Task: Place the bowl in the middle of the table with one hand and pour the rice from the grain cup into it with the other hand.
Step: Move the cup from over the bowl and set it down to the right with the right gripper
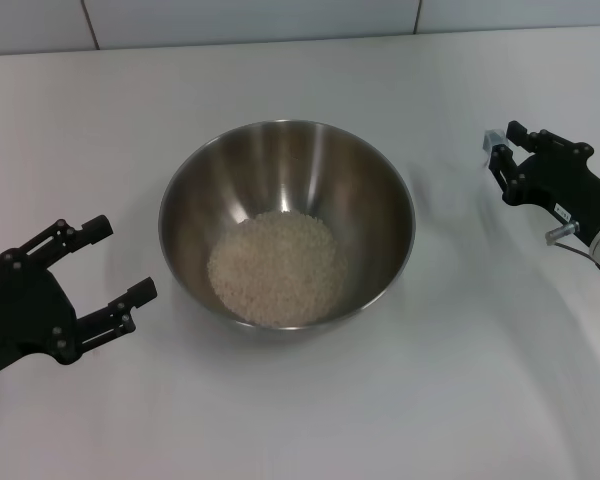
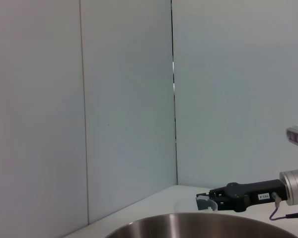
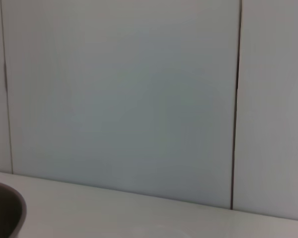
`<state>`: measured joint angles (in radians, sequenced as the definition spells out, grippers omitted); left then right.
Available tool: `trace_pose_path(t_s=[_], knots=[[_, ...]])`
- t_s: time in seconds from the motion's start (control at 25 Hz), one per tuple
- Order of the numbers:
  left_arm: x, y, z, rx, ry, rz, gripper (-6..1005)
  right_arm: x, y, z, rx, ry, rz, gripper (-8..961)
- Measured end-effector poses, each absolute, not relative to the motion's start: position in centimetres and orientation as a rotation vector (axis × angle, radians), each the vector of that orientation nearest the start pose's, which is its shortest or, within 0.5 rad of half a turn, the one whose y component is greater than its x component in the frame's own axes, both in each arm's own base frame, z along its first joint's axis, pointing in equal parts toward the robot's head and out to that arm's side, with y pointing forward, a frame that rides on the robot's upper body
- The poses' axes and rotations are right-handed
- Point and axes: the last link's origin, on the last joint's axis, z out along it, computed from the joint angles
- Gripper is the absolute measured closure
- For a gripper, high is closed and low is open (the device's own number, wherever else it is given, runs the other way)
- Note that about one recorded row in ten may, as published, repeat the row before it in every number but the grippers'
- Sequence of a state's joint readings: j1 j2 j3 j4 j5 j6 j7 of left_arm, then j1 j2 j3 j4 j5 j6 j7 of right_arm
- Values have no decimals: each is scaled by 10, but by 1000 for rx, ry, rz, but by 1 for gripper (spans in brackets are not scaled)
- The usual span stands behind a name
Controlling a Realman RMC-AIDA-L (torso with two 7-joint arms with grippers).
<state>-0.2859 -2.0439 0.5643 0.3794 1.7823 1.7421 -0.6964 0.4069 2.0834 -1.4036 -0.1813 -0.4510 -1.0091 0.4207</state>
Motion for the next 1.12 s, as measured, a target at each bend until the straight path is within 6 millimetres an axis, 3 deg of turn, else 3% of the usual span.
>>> trace_pose_path(t_s=[0.4,1.12], knots=[[-317,240,6,-2418,-233,-955,189,345,322,-37,-1920,612,561,648],[-318,241,8,-2418,-237,-951,189,351,297,-39,-1910,628,620,650]])
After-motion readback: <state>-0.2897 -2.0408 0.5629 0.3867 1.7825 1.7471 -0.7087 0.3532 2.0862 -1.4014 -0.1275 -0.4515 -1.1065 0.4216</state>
